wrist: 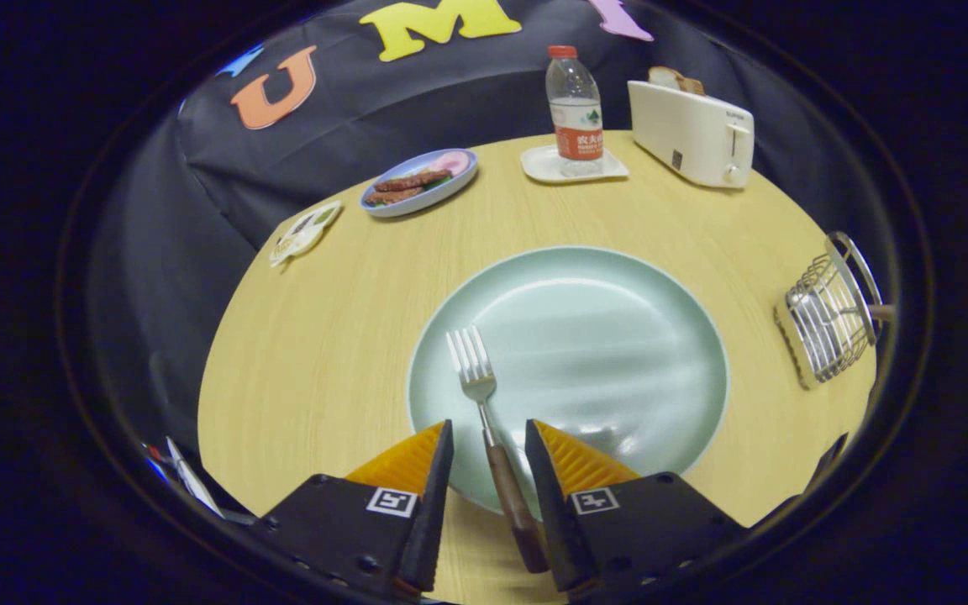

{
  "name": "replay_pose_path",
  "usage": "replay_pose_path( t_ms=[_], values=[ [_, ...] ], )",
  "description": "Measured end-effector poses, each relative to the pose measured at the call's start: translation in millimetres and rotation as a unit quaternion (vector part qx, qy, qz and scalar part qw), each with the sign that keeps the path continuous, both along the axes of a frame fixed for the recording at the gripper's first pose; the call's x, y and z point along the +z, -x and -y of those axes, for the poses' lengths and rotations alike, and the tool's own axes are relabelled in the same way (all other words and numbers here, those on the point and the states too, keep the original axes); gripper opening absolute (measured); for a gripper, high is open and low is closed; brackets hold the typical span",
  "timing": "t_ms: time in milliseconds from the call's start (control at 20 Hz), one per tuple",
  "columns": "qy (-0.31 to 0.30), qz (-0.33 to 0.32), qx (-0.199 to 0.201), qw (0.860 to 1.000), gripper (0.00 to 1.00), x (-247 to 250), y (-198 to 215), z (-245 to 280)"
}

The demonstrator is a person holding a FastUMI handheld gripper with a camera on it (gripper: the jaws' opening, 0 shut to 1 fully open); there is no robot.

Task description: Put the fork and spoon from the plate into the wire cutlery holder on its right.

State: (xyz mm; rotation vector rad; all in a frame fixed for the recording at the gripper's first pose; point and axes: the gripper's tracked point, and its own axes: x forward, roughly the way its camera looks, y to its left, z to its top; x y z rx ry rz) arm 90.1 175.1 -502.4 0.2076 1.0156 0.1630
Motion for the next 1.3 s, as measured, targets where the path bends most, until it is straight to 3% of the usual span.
replay_pose_path(
  t_ms=[200, 400, 450, 850, 1100, 1300],
  values=[
    [-0.002, -0.018, -0.014, 1.0, 0.17, -2.8, 3.5, 3.8],
    [0.01, -0.02, -0.006, 1.0, 0.09, 1.0, 4.3, 12.8],
    [0.019, -0.018, -0.003, 1.0, 0.01, 6.2, 5.5, 20.2],
    [0.041, 0.01, 0.062, 0.997, 0.01, 54.4, 5.5, 54.5],
    [0.061, 0.035, 0.072, 0.995, 0.01, 79.5, 0.7, 95.8],
    [0.059, 0.037, 0.056, 0.996, 0.01, 92.2, 3.6, 131.9]
  ],
)
